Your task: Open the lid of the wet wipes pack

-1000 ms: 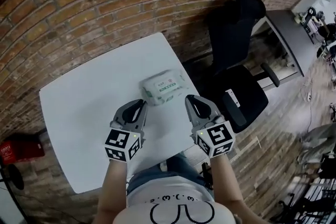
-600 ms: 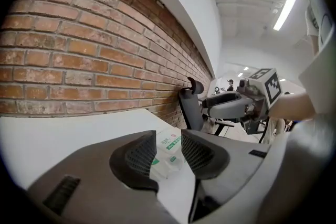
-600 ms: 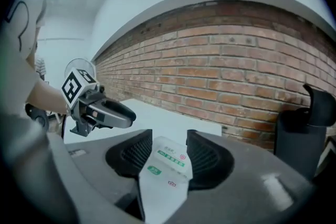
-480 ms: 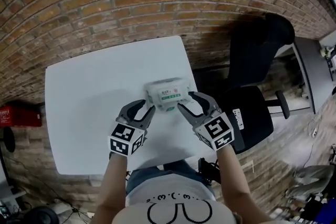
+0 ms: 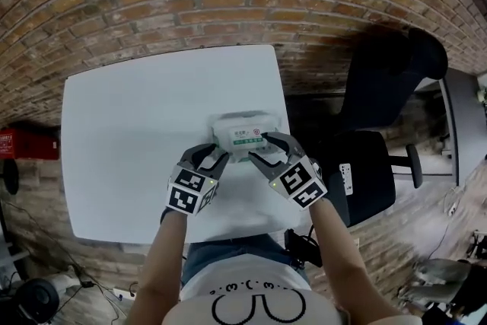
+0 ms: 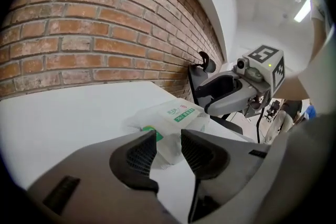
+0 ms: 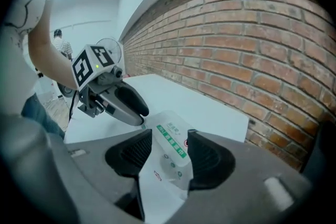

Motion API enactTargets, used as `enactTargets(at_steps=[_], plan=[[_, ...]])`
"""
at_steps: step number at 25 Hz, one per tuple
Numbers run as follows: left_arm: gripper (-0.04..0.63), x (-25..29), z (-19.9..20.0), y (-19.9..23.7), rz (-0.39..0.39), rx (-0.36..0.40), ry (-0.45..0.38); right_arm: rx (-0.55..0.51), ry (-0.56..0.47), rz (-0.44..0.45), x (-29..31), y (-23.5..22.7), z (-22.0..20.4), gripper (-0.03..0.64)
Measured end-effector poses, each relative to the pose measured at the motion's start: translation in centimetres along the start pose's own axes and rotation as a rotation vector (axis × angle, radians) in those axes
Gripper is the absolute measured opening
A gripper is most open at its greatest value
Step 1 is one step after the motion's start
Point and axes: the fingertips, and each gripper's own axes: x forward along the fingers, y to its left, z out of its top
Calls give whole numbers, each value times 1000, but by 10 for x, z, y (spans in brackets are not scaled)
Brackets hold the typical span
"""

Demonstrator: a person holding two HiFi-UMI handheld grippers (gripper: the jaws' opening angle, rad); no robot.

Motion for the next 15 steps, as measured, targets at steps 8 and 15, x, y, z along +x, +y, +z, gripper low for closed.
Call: enactTargets(at_steps=[8, 15], plan=[[147, 10, -11, 5, 4, -16, 48, -144, 120, 57, 31, -6, -23, 227], [147, 14, -15, 7, -5, -8, 75, -89, 105, 192, 39, -9, -25, 245]])
